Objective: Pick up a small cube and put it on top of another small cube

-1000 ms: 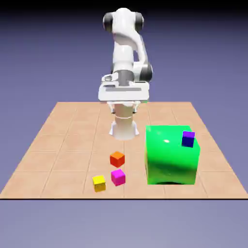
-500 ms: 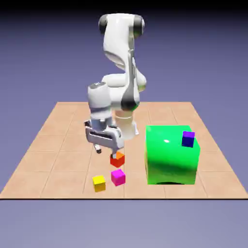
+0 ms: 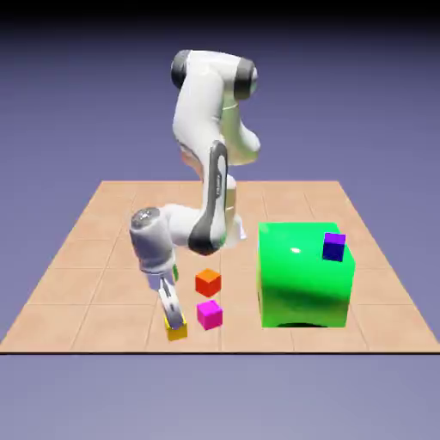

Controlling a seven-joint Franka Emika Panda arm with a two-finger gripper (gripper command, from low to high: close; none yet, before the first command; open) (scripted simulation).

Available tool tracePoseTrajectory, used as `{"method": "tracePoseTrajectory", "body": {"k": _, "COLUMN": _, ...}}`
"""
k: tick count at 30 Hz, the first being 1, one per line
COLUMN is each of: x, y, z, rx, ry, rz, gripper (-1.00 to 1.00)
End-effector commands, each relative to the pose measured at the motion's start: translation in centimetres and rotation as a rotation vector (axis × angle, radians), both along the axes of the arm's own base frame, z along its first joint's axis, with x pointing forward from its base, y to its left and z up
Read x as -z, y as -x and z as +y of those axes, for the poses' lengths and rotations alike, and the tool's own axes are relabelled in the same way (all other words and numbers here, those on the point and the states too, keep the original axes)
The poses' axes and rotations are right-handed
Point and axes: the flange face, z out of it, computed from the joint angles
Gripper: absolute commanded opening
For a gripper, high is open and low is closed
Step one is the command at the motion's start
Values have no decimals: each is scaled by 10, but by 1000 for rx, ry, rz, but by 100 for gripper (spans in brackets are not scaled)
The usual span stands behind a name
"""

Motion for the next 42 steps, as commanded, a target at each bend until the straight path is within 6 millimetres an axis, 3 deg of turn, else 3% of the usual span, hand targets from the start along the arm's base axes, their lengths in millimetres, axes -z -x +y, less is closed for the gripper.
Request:
{"method": "tracePoseTrajectory", "body": {"k": 1, "x": 6, "y": 0, "z": 1, "rx": 0, "ry": -2, "rz": -1, "gripper": 0}}
{"method": "tracePoseTrajectory", "body": {"k": 4, "x": 22, "y": 1, "z": 5, "rx": 2, "ry": -14, "rz": -10, "gripper": 0}}
{"method": "tracePoseTrajectory", "body": {"k": 5, "x": 22, "y": 1, "z": 5, "rx": 2, "ry": -14, "rz": -10, "gripper": -100}}
{"method": "tracePoseTrajectory", "body": {"k": 8, "x": 11, "y": 0, "z": 2, "rx": 1, "ry": -5, "rz": -3, "gripper": -100}}
{"method": "tracePoseTrajectory", "body": {"k": 17, "x": -48, "y": -3, "z": -2, "rx": -7, "ry": -13, "rz": -11, "gripper": -100}}
{"method": "tracePoseTrajectory", "body": {"k": 30, "x": -103, "y": -36, "z": 91, "rx": -636, "ry": 40, "rz": -52, "gripper": -100}}
{"method": "tracePoseTrajectory", "body": {"k": 42, "x": -159, "y": -45, "z": 184, "rx": -1202, "ry": 68, "rz": -76, "gripper": -100}}
